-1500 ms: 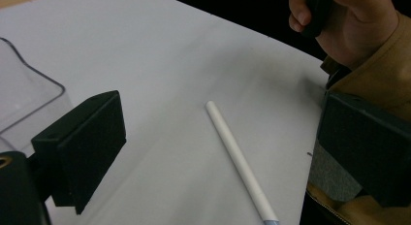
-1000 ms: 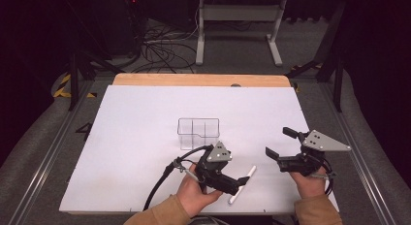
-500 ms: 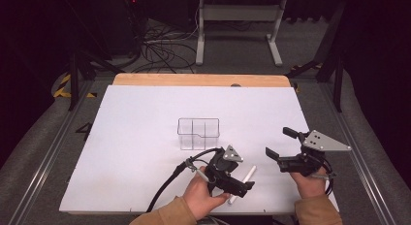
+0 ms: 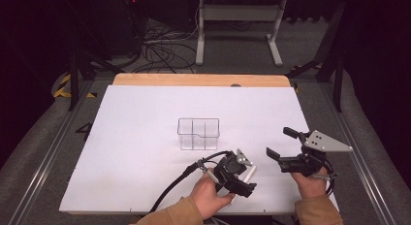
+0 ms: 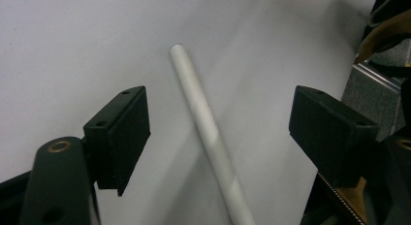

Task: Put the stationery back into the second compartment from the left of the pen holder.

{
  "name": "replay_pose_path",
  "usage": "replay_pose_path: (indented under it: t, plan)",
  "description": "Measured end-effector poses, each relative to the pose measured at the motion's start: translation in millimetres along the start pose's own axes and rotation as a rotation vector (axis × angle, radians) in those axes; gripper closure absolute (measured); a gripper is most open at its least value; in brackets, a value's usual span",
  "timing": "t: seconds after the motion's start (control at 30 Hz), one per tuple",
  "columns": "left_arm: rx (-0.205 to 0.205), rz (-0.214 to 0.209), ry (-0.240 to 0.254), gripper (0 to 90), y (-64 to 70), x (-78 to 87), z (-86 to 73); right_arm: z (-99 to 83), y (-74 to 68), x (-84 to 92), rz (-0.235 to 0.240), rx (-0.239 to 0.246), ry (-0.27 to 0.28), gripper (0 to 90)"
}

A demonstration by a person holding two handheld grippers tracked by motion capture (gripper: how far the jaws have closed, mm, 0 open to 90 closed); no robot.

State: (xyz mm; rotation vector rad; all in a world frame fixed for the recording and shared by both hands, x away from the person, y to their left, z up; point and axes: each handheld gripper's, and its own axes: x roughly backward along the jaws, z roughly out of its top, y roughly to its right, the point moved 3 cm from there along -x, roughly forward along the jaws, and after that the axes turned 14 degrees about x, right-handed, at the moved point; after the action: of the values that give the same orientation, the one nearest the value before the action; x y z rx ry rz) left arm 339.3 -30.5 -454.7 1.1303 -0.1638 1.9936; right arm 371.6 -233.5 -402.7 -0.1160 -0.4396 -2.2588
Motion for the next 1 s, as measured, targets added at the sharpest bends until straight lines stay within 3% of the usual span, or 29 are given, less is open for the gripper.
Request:
replay_pose_path:
  t: [0.27,0.5,0.7,1.0]
  plan:
    - [0.035,0.001,-0.063,33.3,-1.8,-9.3,-1.0,0.5,-1.5,-0.2,0.013,0.000,0.005,5.7]
    - [0.032,0.017,-0.100,40.7,-2.7,-17.0,-2.1,0.5,-1.9,-0.6,0.016,0.002,0.005,5.7]
    - [0.033,0.005,-0.144,48.4,0.1,-24.4,-3.3,0.3,-1.6,-0.5,0.019,0.004,0.006,5.7]
    - [0.007,0.067,-0.173,59.0,2.4,-28.8,-1.0,-0.6,-1.3,-1.3,0.022,0.002,-0.004,5.7]
